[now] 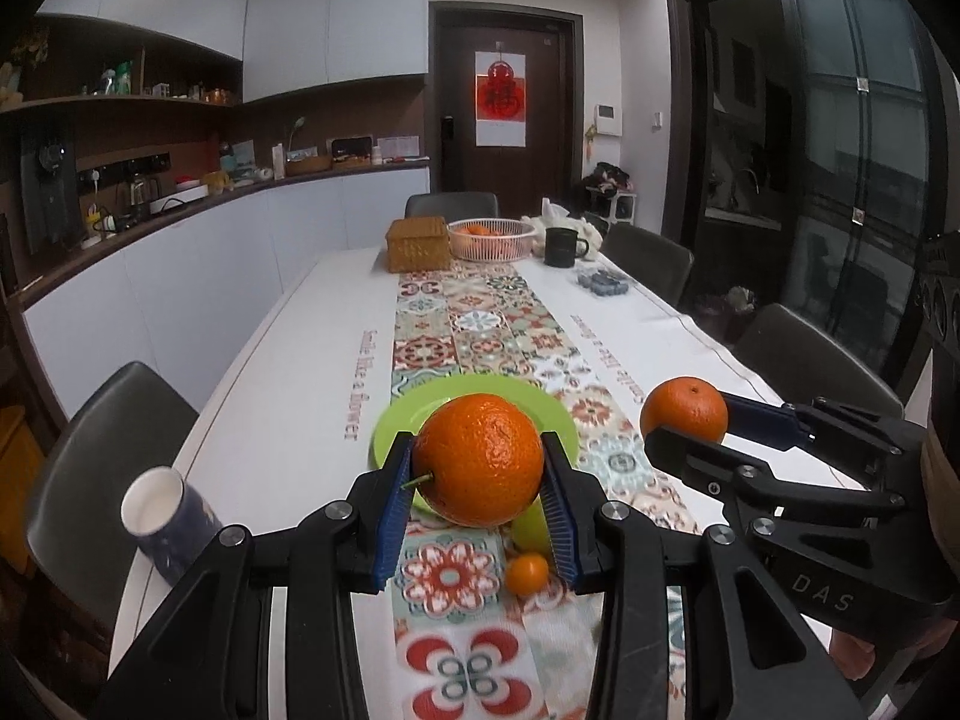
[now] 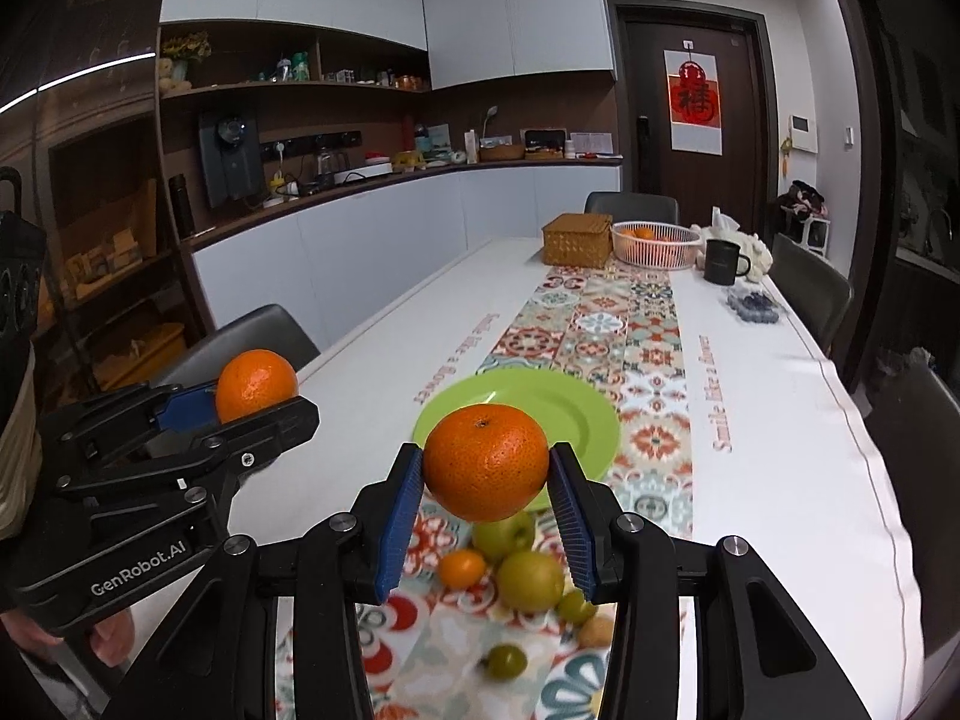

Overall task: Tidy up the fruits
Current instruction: 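Lift both oranges, carry them onto the green plate and open both tools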

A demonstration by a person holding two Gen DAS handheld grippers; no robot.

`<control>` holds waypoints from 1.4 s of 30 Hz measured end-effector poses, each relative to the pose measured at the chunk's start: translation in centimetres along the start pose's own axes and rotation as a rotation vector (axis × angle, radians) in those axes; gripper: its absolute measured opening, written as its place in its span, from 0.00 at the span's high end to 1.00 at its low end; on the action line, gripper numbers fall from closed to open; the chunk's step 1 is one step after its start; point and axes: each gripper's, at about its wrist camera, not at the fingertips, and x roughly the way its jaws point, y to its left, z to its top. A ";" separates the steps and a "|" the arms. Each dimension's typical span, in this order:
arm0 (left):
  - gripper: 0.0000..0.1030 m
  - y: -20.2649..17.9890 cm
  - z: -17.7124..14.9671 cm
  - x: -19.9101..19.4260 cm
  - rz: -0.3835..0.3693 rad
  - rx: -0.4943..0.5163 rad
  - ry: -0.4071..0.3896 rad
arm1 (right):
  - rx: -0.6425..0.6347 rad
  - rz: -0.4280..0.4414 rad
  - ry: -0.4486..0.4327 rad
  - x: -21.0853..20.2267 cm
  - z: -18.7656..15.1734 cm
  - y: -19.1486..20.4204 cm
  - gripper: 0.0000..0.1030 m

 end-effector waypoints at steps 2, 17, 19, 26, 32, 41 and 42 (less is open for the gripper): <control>0.61 0.3 0.5 0.7 0.007 -0.004 0.001 | -0.004 0.002 0.004 0.8 0.7 -0.3 0.58; 0.61 3.2 2.4 10.6 -0.003 -0.058 0.115 | -0.014 -0.004 0.130 10.2 2.7 -2.8 0.58; 0.61 3.5 2.2 12.4 0.001 -0.051 0.138 | -0.021 -0.012 0.148 11.5 2.7 -3.1 0.58; 0.61 4.2 1.5 17.3 -0.007 -0.047 0.212 | -0.014 -0.026 0.216 15.7 2.2 -4.6 0.58; 0.61 4.6 0.5 20.2 -0.020 -0.064 0.276 | 0.004 -0.024 0.260 18.2 1.5 -5.4 0.58; 0.61 4.6 -0.9 22.7 -0.013 -0.059 0.351 | -0.006 -0.048 0.278 20.0 0.6 -5.9 0.57; 0.57 4.6 -1.0 22.6 -0.015 -0.060 0.354 | -0.010 -0.058 0.278 20.0 0.6 -5.9 0.57</control>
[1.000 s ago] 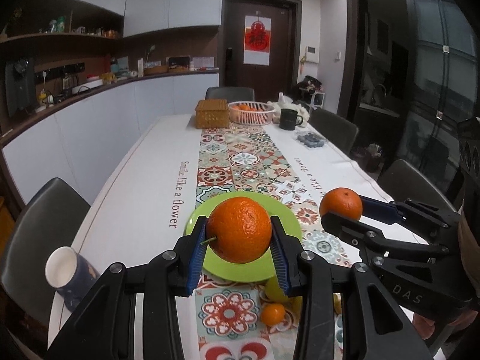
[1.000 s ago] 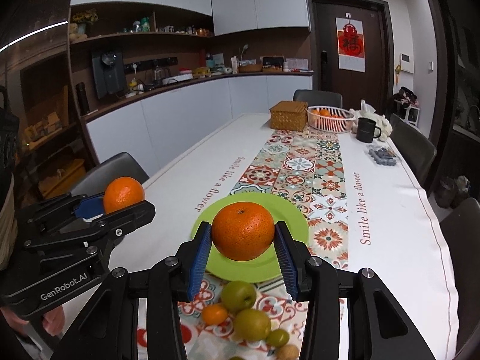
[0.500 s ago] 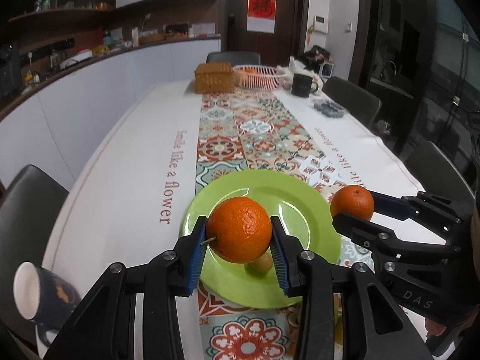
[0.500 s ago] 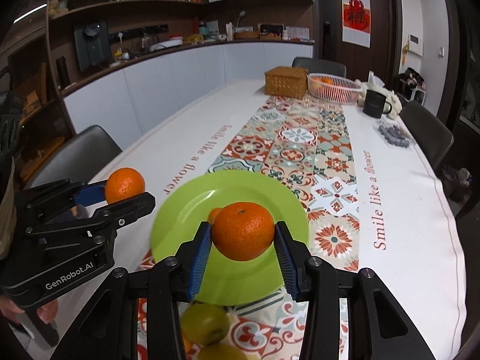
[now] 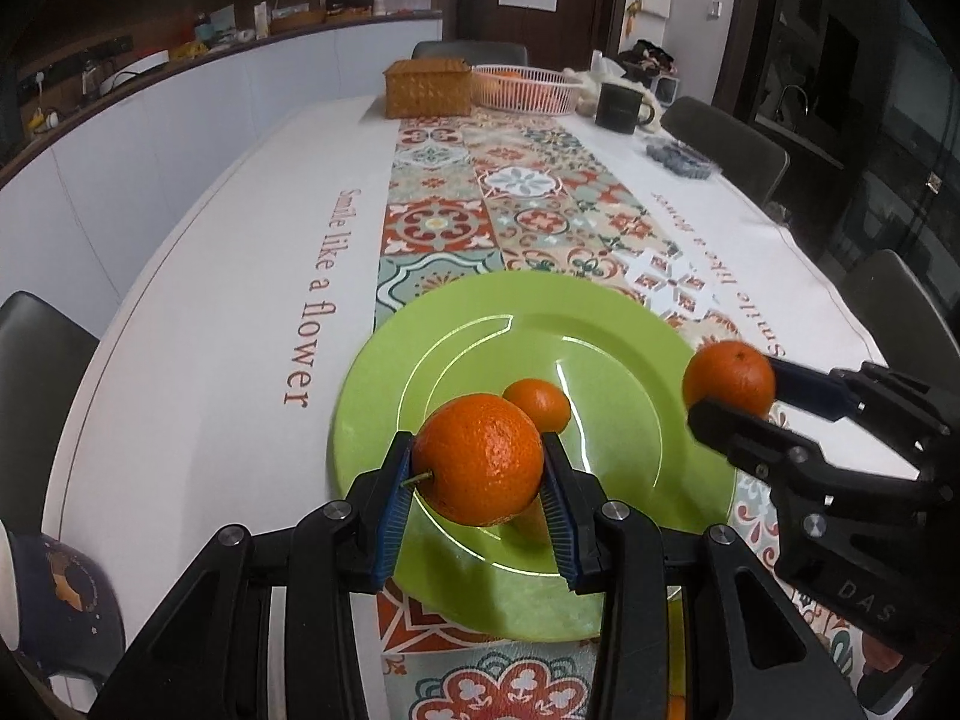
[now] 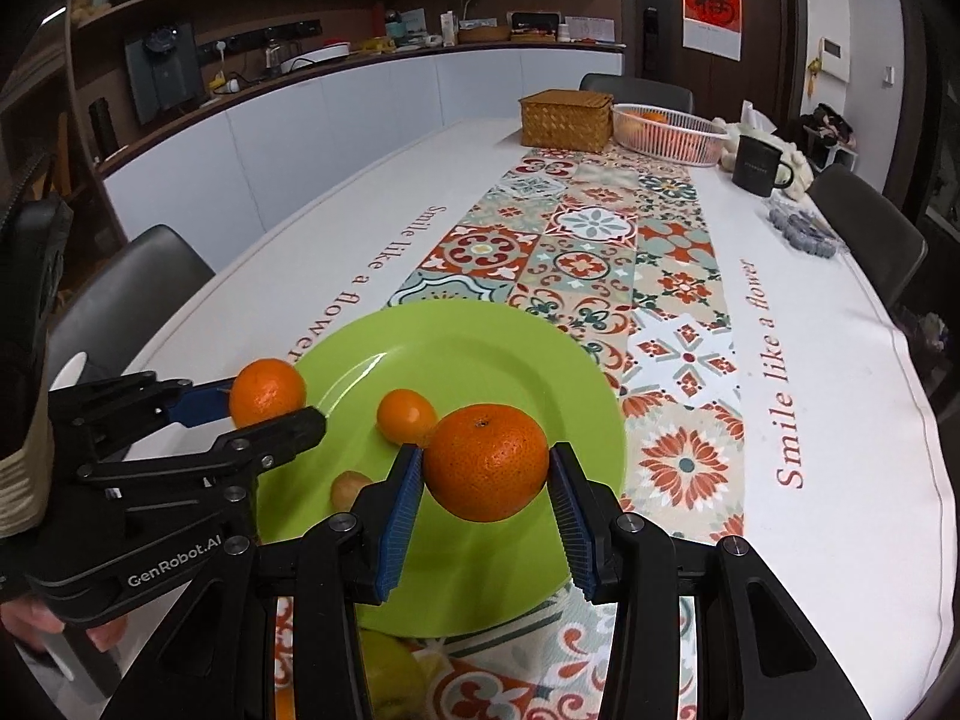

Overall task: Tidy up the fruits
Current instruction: 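Lift both oranges, carry them onto the green plate and open both tools, then withdraw both tools from the plate toward the remaining fruits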

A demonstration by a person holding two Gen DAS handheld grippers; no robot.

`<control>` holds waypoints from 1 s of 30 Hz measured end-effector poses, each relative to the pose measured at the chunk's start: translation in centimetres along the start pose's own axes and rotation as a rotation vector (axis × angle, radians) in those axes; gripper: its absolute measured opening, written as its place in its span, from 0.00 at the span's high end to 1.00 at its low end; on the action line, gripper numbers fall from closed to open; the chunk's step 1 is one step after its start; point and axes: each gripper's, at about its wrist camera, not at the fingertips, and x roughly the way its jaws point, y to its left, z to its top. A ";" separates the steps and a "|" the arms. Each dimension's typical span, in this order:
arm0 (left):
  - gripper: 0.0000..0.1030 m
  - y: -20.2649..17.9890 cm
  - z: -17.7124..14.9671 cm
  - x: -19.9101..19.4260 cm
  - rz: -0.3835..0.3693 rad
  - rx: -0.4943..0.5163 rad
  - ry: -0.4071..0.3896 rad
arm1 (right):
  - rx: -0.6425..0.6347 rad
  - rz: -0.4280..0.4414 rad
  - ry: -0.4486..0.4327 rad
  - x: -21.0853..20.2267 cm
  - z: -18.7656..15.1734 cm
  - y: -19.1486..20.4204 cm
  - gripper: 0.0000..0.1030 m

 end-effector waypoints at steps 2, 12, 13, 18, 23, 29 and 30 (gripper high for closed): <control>0.48 0.1 -0.3 -0.5 0.004 -0.004 -0.010 | 0.001 -0.017 -0.009 -0.3 -0.2 -0.1 0.51; 0.35 -2.0 -2.1 -6.1 0.073 0.061 -0.102 | -0.013 -0.038 -0.107 -6.2 -2.5 -0.1 0.40; 0.34 -2.4 -2.5 -7.1 0.080 0.071 -0.114 | -0.009 -0.039 -0.122 -7.0 -2.9 -0.1 0.38; 0.22 -3.8 -3.6 -10.6 0.114 0.082 -0.161 | 0.012 -0.044 -0.169 -10.9 -4.5 -0.4 0.34; 0.17 -5.4 -4.8 -14.2 0.123 0.087 -0.211 | 0.016 -0.040 -0.198 -14.1 -5.9 -0.7 0.33; 0.15 -7.5 -6.6 -17.3 0.101 0.071 -0.247 | -0.012 -0.035 -0.232 -17.7 -7.8 -1.1 0.33; 0.15 -7.7 -6.9 -17.6 0.095 0.069 -0.250 | -0.015 -0.033 -0.235 -18.1 -7.9 -1.2 0.33</control>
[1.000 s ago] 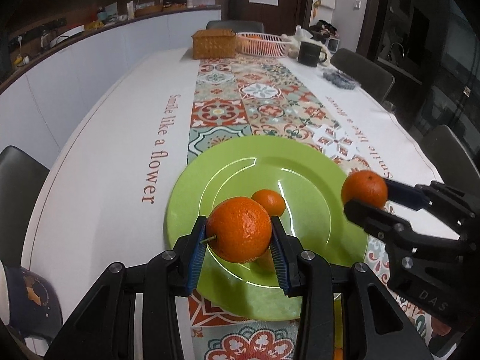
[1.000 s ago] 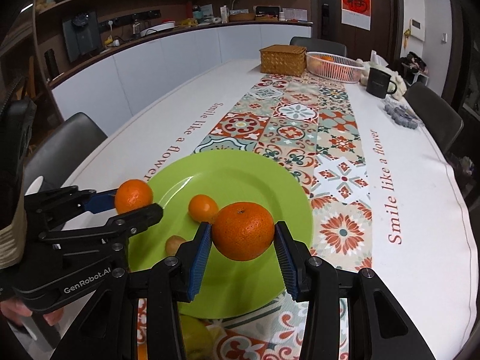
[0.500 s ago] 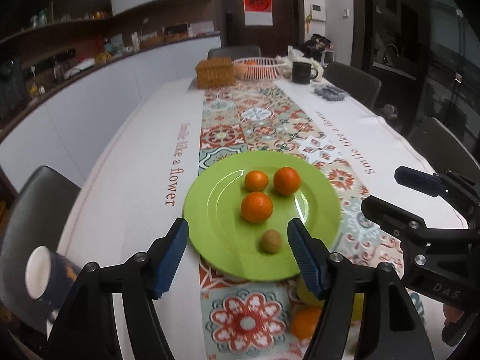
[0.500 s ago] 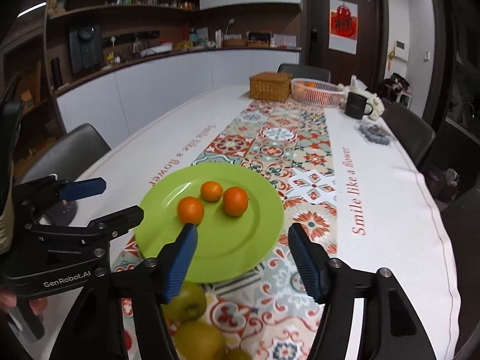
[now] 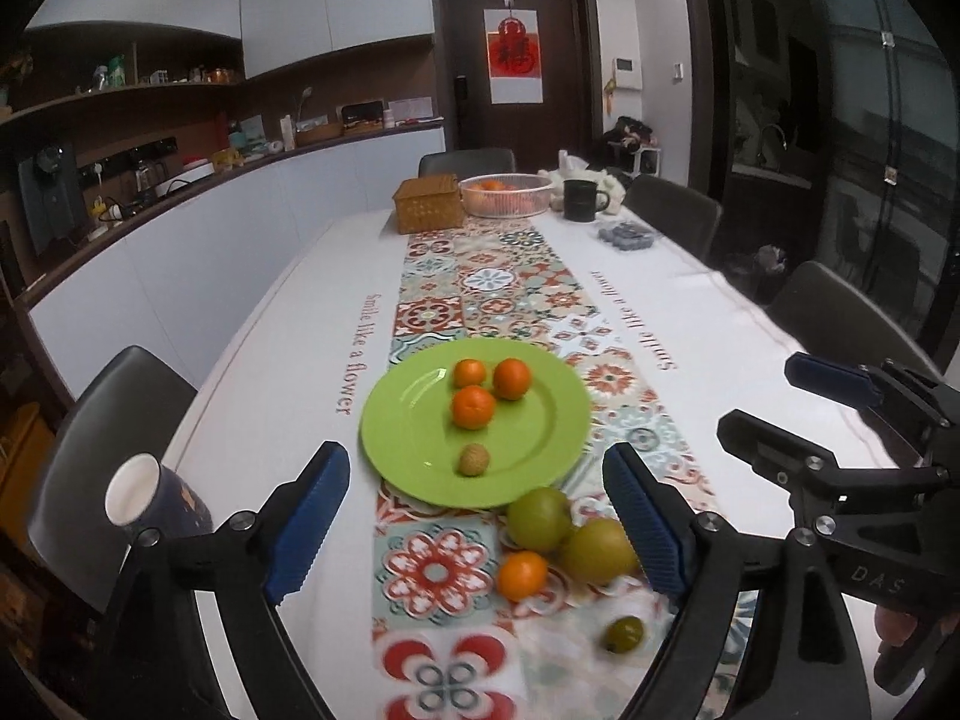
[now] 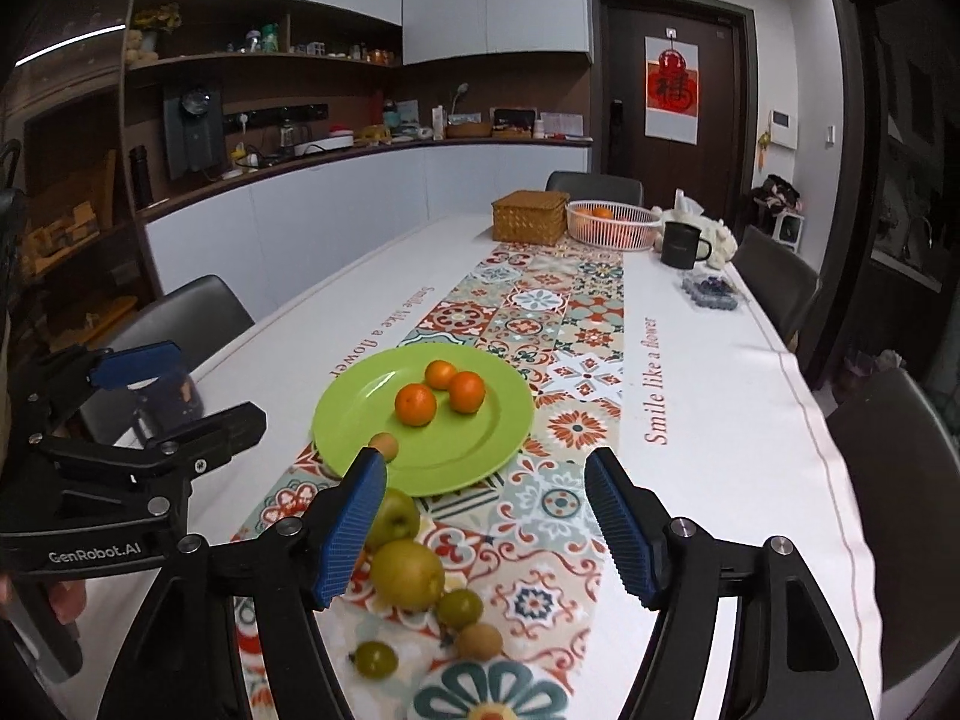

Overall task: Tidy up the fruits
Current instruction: 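Withdraw both tools from the plate toward the remaining fruits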

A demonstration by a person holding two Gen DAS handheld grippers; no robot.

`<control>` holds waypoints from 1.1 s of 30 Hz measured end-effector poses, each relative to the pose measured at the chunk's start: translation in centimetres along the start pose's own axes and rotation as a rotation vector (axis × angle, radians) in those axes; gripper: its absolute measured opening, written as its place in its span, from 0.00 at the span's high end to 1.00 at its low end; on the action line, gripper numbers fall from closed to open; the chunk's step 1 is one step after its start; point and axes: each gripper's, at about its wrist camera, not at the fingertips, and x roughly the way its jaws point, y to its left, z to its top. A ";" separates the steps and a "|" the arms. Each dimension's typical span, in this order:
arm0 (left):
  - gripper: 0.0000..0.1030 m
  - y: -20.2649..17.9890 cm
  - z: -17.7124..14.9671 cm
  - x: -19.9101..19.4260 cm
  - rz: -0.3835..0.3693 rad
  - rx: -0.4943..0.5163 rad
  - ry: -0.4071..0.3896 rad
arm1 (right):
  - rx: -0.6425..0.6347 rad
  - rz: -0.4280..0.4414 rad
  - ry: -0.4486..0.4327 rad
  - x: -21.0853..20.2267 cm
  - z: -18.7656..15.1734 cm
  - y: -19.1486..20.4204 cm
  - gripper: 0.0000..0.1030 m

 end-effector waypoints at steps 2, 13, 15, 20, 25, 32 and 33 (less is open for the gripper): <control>0.15 -0.7 -0.6 -0.8 -0.009 -0.006 0.001 | -0.012 0.003 -0.011 -1.1 -0.3 -0.2 0.33; 0.15 -3.8 -4.1 -2.7 -0.041 -0.001 -0.004 | -0.083 0.012 -0.009 -3.8 -3.0 -1.1 0.33; 0.15 -4.2 -4.8 -2.9 -0.037 0.001 -0.007 | -0.093 0.014 0.003 -3.9 -3.7 -1.1 0.33; 0.16 -5.2 -7.2 -2.6 -0.038 0.040 0.002 | -0.132 0.024 0.034 -3.5 -5.8 -0.8 0.33; 0.16 -5.7 -9.4 -1.4 -0.058 0.068 0.032 | -0.149 0.034 0.079 -2.2 -7.7 -0.7 0.33; 0.21 -6.2 -11.0 0.5 -0.083 0.115 0.067 | -0.172 0.058 0.137 0.0 -9.7 -0.4 0.33; 0.22 -6.2 -11.1 0.8 -0.089 0.117 0.076 | -0.173 0.063 0.146 0.5 -9.9 -0.4 0.33</control>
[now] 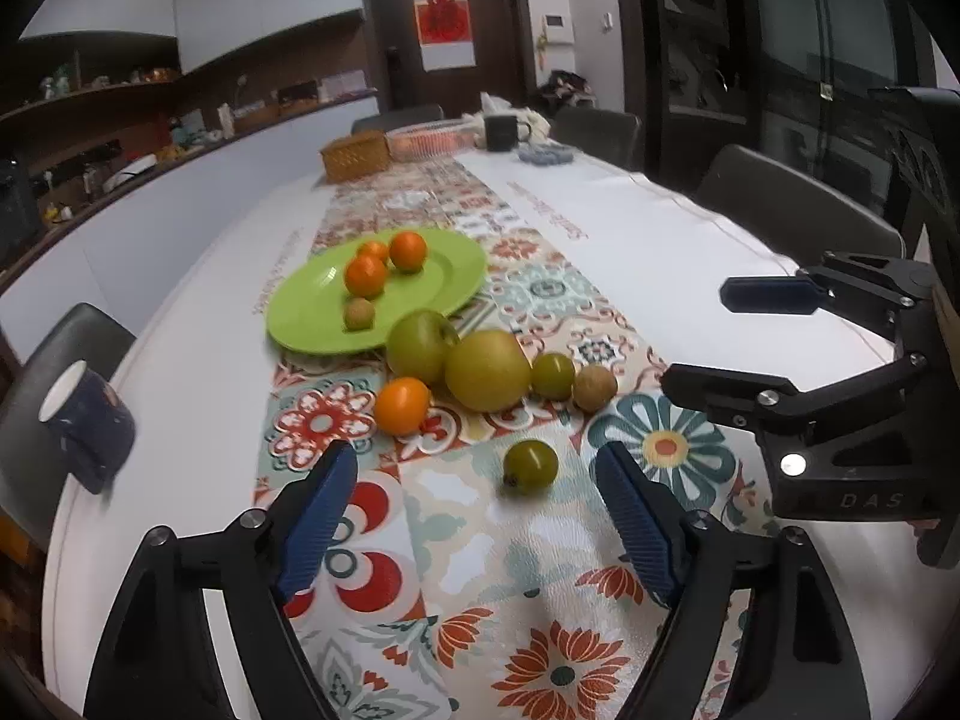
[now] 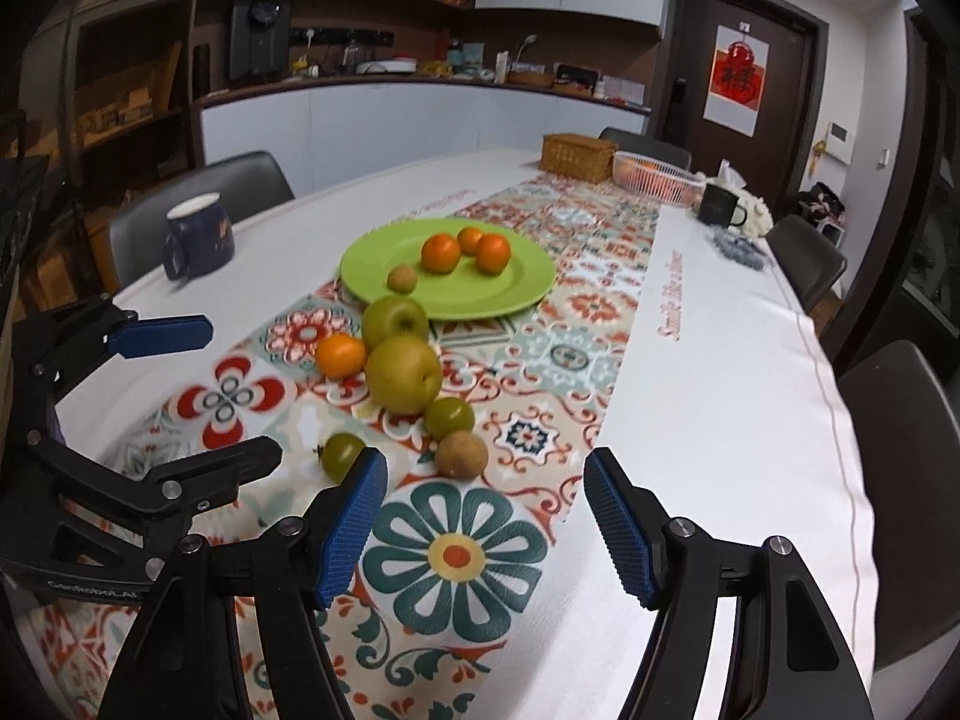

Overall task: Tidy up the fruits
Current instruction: 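Withdraw both tools from the plate toward the remaining fruits, then grasp a small green fruit with the left tool while the right tool grasps a brown round fruit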

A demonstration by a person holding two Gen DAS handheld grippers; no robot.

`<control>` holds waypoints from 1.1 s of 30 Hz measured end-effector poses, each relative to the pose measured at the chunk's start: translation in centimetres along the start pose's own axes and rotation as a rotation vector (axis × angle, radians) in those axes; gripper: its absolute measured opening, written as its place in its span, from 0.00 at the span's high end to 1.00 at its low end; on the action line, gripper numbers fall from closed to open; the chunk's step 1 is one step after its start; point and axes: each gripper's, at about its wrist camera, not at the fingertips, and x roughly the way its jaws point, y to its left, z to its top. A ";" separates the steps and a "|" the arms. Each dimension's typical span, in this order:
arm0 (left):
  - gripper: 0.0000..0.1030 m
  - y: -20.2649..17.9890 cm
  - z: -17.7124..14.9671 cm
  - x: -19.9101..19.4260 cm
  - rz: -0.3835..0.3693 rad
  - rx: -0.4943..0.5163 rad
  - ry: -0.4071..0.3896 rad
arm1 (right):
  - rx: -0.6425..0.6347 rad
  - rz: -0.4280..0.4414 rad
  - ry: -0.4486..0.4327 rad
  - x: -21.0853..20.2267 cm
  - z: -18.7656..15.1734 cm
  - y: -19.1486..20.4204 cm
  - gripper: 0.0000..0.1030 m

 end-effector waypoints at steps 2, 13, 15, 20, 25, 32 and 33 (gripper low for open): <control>0.22 0.0 -0.2 0.7 -0.030 0.000 0.023 | 0.001 0.007 0.019 0.7 -0.2 -0.1 0.36; 0.43 -0.1 -0.2 4.8 -0.131 0.018 0.129 | 0.020 0.069 0.103 4.7 -0.7 -0.5 0.45; 0.47 -0.1 -0.1 5.2 -0.153 0.011 0.141 | 0.031 0.076 0.110 5.1 -0.6 -0.7 0.47; 0.54 -0.3 0.0 5.6 -0.178 0.006 0.147 | 0.050 0.095 0.115 5.9 -0.4 -0.7 0.50; 0.62 -0.6 0.0 6.0 -0.186 0.020 0.156 | 0.067 0.105 0.122 6.7 -0.1 -0.7 0.55; 0.71 -0.3 0.1 6.5 -0.203 0.000 0.167 | 0.080 0.113 0.140 7.7 0.1 -0.5 0.63; 0.72 -0.3 0.1 6.6 -0.207 -0.005 0.169 | 0.081 0.118 0.142 7.8 0.0 -0.5 0.64</control>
